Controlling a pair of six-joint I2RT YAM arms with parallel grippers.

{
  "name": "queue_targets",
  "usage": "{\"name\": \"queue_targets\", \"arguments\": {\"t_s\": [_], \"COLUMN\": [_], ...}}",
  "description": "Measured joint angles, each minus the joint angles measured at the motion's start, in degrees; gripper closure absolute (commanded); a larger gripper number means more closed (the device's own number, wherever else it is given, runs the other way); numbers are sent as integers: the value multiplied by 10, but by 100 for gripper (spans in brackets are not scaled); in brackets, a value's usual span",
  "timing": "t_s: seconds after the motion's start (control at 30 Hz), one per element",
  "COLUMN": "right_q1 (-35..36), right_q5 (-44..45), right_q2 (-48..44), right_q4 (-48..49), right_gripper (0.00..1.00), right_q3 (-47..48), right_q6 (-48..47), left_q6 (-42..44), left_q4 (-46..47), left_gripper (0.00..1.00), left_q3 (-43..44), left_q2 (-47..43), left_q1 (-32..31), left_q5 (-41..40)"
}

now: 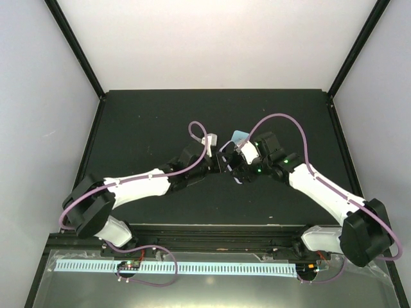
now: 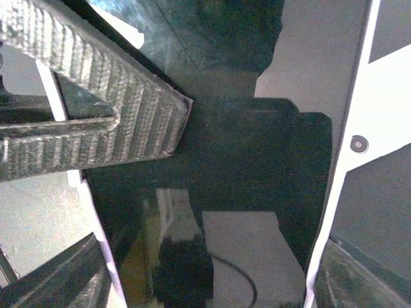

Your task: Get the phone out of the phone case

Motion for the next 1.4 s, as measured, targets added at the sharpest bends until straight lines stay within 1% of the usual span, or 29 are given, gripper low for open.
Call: {"name": "queue_targets", "arguments": {"t_s": [0.03,0.07,0.1,0.2,0.27,0.37,0.4,0.43,0.47,0.57,0.63,0.77,0.87,1.03,1.17,1.23,1.33,1.4], "right_q1": [0,0,0,3,3,-4,-10,-17,-25,-40,-42,-41,-39,-19,-6,-5,-4,-3], "right_q5": [2,5,8,7,4,-18,-35,-52,-68,-106,-137,-230,-289,-350,-385,-400,-419,-432], "right_q2": [0,0,0,-4,-14,-36,-44,-51,-55,-57,-52,-42,-29,8,12,12,11,11], "right_q4": [-2,-4,-3,-5,-11,-27,-38,-49,-61,-93,-121,-171,-196,-223,-223,-220,-217,-217], "right_gripper": [6,1,0,0,0,0,0,0,2,9,14,21,23,33,54,59,75,83], "right_q3": [3,7,11,32,48,68,77,86,96,125,141,148,148,153,155,160,165,167], "right_q6": [1,1,2,-1,-6,-19,-27,-34,-42,-66,-90,-147,-179,-212,-212,-211,-216,-218], "left_q6": [0,0,0,12,41,111,155,168,199,279,318,388,419,439,439,439,439,439], "left_q4": [4,8,13,8,-7,-46,-68,-75,-90,-136,-160,-187,-198,-212,-212,-212,-212,-212], "left_gripper": [98,98,98,98,98,99,98,98,98,98,99,98,98,98,99,98,98,98], "left_q3": [0,0,0,0,0,0,0,0,2,3,3,3,11,39,47,47,47,47], "left_q2": [0,0,0,-10,-30,-83,-115,-126,-146,-202,-229,-274,-283,-272,-263,-260,-257,-257], "left_q1": [6,10,14,33,49,80,90,101,113,142,152,158,158,158,158,158,158,159], "left_q5": [10,19,25,37,49,84,110,119,138,194,226,316,380,449,483,493,502,506]}}
